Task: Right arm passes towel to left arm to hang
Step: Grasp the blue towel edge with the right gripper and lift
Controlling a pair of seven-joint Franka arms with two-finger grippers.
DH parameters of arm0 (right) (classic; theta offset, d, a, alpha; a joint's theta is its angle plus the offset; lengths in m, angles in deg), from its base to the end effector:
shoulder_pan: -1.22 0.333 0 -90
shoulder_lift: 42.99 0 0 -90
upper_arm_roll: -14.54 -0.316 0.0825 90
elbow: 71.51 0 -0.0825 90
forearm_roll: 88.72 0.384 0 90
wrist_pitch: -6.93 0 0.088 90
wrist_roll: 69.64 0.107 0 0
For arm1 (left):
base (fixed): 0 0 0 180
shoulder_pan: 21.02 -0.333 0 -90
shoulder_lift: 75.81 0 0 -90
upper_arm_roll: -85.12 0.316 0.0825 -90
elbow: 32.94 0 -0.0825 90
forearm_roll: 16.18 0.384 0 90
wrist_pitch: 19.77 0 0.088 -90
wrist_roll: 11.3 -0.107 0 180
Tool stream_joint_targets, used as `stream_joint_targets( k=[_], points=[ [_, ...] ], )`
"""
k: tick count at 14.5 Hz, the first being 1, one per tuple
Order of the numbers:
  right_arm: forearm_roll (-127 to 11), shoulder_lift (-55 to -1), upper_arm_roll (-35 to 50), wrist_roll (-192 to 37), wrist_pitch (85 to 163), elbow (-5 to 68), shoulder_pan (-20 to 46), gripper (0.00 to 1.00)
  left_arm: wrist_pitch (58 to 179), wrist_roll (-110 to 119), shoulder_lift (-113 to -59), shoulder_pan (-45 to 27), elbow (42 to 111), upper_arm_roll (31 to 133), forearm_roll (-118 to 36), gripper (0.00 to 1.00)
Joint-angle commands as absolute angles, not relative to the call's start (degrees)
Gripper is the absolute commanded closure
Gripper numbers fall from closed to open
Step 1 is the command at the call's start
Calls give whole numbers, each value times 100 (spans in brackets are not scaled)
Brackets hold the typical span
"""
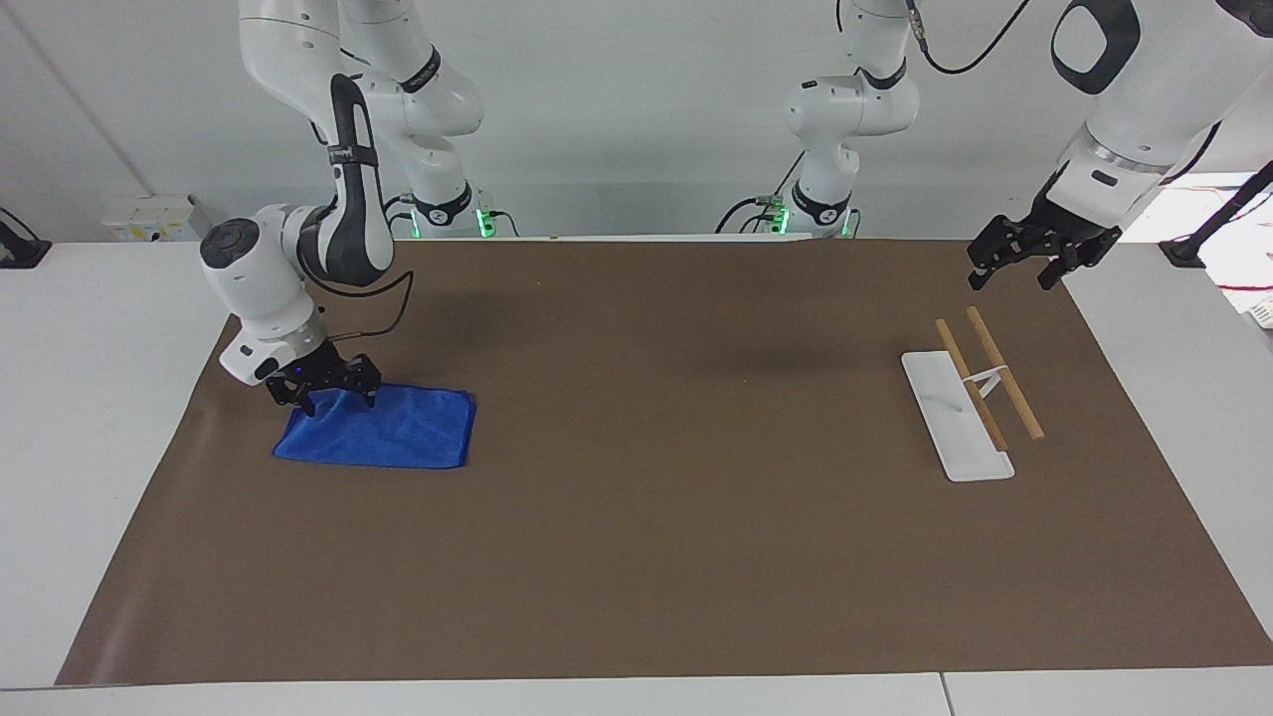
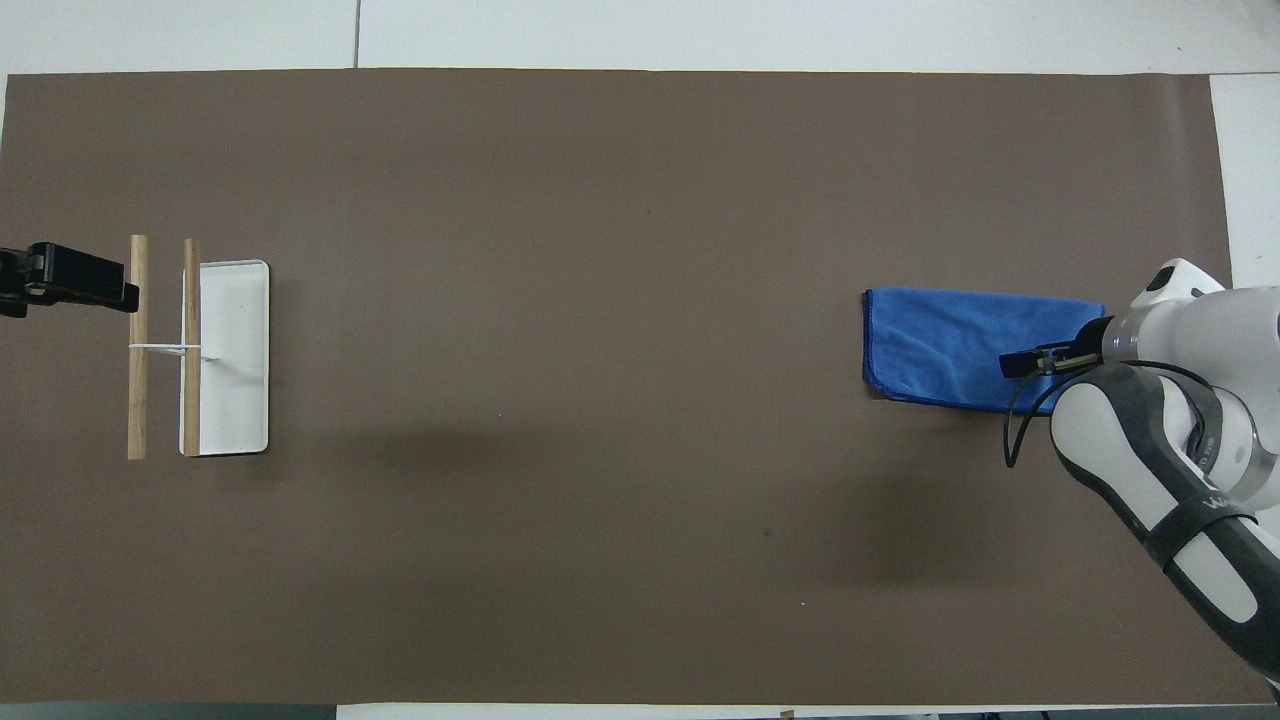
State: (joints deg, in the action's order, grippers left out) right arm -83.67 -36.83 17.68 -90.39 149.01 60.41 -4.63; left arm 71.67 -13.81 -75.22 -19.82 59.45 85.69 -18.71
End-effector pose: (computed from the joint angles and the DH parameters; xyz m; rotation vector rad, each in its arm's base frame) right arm 0.5226 -0.0830 0.3072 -3.1006 -0.2145 -0.1256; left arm 0.5529 -0.0107 0.6128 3.0961 -0.0829 -0.0086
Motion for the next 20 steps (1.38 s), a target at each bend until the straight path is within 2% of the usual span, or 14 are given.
stream_joint_targets(
  k=[1, 4, 7, 9, 10, 12, 13, 16, 20],
  points=[
    [-8248, -3816, 1735, -9231, 15036, 6252, -485, 0, 7208, -1394, -7379, -1979, 6102, 8574, -1759, 0],
    [-8248, -3825, 1735, -9231, 15413, 6507, -476, 0, 7252, -1394, -7379, -1979, 6110, 8574, -1759, 0],
    [-8248, -3553, 1735, -9241, 15555, 6481, -468, 0, 7199, -1403, -7379, -1979, 6102, 8565, -1759, 0],
    [-8257, -3544, 1735, -9328, 15555, 6446, -485, 25, 7208, -1394, -7379, -1979, 6110, 8565, -1759, 0],
    [-8257, -3544, 1735, -9424, 15529, 6437, -485, 50, 7208, -1403, -7379, -1979, 6102, 8574, -1759, 0],
    [-8257, -3535, 1735, -9451, 15485, 6376, -476, 93, 7190, -1394, -7379, -1979, 6110, 8574, -1759, 0],
    [-8257, -3526, 1735, -9451, 15424, 6323, -476, 100, 7208, -1394, -7379, -1979, 6102, 8574, -1759, 0],
    [-8257, -3535, 1691, -9381, 14767, 5842, -467, 100, 7243, -1394, -7379, -1979, 6102, 8565, -1759, 0],
    [-8257, -3570, 1673, -8776, 13441, 4779, -143, 100, 7278, -1385, -7388, -1962, 6102, 8565, -1759, 0]
  ],
)
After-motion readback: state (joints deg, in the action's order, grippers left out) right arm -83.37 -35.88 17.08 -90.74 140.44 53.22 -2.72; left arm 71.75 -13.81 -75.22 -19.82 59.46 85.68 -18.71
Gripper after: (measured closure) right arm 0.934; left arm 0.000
